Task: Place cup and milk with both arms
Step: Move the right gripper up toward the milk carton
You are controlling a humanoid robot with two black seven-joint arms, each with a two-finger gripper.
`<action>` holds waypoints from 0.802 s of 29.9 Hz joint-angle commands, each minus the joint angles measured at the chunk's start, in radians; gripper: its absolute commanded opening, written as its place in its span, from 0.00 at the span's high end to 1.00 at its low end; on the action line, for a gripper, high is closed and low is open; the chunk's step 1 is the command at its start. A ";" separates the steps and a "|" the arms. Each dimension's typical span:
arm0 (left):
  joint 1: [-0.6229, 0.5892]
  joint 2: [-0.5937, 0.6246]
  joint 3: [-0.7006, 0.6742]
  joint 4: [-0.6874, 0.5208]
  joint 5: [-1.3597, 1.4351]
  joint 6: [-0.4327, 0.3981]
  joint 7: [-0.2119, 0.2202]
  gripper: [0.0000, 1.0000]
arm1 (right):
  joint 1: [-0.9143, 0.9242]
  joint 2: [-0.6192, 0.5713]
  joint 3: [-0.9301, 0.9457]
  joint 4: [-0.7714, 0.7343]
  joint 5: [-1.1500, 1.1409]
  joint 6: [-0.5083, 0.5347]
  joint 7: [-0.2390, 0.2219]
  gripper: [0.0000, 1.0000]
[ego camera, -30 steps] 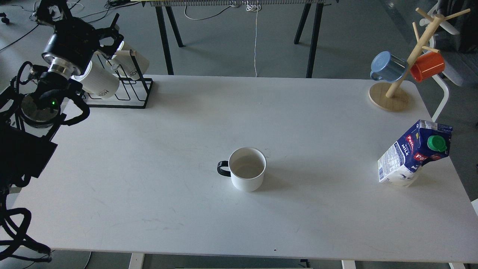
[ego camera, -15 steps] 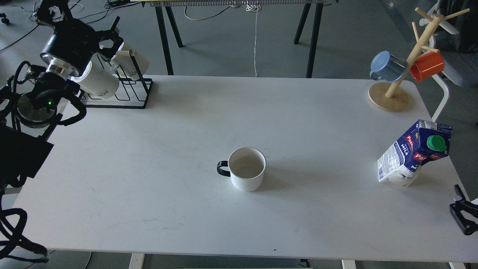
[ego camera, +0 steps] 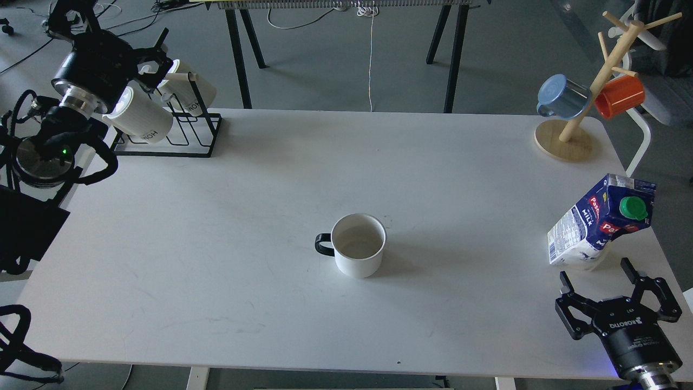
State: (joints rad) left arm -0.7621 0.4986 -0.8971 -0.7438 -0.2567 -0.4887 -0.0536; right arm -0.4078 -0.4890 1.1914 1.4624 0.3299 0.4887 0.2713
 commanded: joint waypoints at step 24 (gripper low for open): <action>-0.008 0.008 0.003 0.034 0.000 0.000 0.000 0.01 | 0.113 0.136 0.070 -0.060 0.017 0.000 0.008 0.04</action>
State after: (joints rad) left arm -0.7721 0.4998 -0.8943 -0.7095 -0.2561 -0.4888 -0.0537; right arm -0.3039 -0.3878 1.2562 1.4037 0.3471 0.4887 0.2809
